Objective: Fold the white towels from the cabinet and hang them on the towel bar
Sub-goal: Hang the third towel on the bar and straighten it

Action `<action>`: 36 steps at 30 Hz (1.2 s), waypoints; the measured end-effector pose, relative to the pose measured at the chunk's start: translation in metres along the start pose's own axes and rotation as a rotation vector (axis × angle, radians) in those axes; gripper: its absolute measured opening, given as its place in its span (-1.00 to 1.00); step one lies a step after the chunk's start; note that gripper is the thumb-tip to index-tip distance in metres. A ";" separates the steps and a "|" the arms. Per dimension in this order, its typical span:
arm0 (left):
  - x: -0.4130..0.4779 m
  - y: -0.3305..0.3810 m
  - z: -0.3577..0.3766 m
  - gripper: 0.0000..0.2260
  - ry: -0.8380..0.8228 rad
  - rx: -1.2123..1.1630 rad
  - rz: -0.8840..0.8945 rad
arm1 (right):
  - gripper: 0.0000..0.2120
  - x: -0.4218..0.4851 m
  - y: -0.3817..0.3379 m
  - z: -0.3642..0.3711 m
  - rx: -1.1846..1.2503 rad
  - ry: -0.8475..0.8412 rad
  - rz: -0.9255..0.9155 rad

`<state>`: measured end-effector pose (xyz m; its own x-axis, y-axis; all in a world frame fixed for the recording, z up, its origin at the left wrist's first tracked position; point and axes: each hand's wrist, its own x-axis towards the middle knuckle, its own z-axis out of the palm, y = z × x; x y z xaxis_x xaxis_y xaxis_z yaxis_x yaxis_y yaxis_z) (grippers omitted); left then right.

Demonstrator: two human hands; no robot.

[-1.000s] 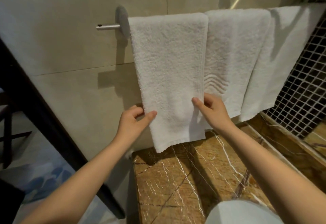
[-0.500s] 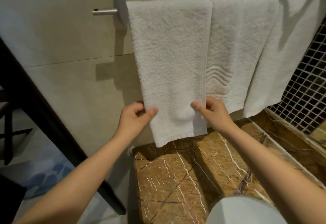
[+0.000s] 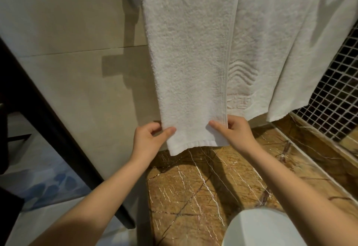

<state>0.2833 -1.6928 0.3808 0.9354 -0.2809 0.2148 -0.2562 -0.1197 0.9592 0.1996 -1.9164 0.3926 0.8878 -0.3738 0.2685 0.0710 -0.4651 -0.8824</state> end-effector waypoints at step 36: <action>-0.003 -0.011 0.004 -0.88 -0.045 -0.001 -0.036 | -0.59 -0.017 0.015 0.001 -0.006 -0.031 0.100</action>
<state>0.2823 -1.6944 0.3688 0.9321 -0.3192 0.1714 -0.2221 -0.1295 0.9664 0.1864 -1.9164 0.3747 0.9038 -0.3938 0.1676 -0.0210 -0.4320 -0.9016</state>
